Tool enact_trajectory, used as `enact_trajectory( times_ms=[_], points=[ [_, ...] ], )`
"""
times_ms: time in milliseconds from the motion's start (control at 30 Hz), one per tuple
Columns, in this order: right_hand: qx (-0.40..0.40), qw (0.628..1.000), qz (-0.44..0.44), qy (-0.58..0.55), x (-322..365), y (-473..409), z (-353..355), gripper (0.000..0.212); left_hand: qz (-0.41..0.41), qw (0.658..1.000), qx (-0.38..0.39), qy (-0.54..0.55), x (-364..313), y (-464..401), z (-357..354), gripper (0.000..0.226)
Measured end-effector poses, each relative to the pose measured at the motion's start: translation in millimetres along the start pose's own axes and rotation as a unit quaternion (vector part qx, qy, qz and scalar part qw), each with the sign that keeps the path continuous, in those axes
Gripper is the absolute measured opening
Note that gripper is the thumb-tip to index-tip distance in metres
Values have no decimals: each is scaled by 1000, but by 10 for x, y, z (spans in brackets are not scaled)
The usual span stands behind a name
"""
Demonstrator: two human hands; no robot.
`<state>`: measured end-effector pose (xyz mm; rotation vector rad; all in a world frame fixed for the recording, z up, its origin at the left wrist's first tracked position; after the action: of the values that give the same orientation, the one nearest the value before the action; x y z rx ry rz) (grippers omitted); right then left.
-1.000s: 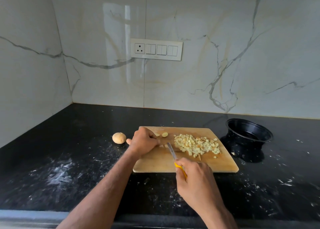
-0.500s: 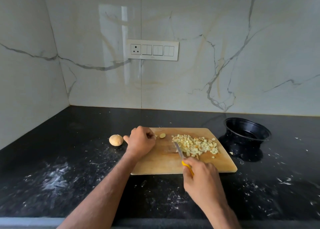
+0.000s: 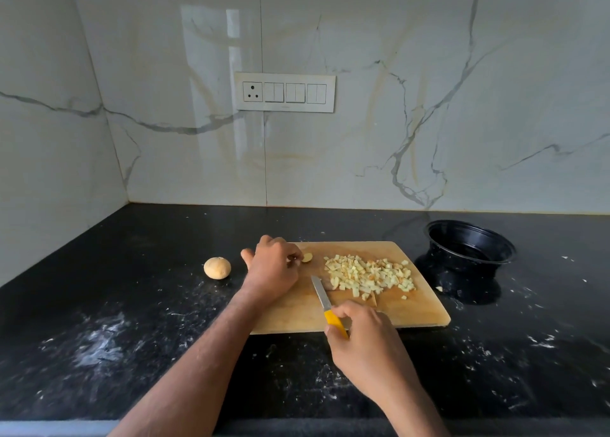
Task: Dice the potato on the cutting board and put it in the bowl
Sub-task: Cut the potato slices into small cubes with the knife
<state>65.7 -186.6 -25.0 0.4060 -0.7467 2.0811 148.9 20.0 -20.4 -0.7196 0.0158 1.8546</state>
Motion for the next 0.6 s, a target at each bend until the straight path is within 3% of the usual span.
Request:
enact_trajectory(
  times_ms=[133, 233, 367, 600],
  points=[
    [2, 1000, -17, -1, -73, 25, 94, 18, -50, 996, 46, -63, -57, -25, -85, 34],
    [-57, 998, -17, -7, -66, 23, 252, 4, -65, 992, 68, -84, -66, -52, -146, 37],
    [-158, 987, 24, -18, -27, -84, 362, 10, -64, 993, 55, -82, -99, -90, -145, 32],
    [-182, 981, 72, -2, -20, -42, 207, 13, -64, 993, 55, -80, -127, -129, -132, 19]
  ],
)
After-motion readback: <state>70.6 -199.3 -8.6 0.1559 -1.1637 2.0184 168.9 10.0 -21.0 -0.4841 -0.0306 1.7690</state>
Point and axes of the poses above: each hand's wrist, its own y-axis away from the middle knuckle, its own z-axis out of the back of the hand, x = y × z, the point moved 5 cm from there along -y, towards the middle knuckle, and after that the axes turned 10 degrees about z, right-handed, at the moved point
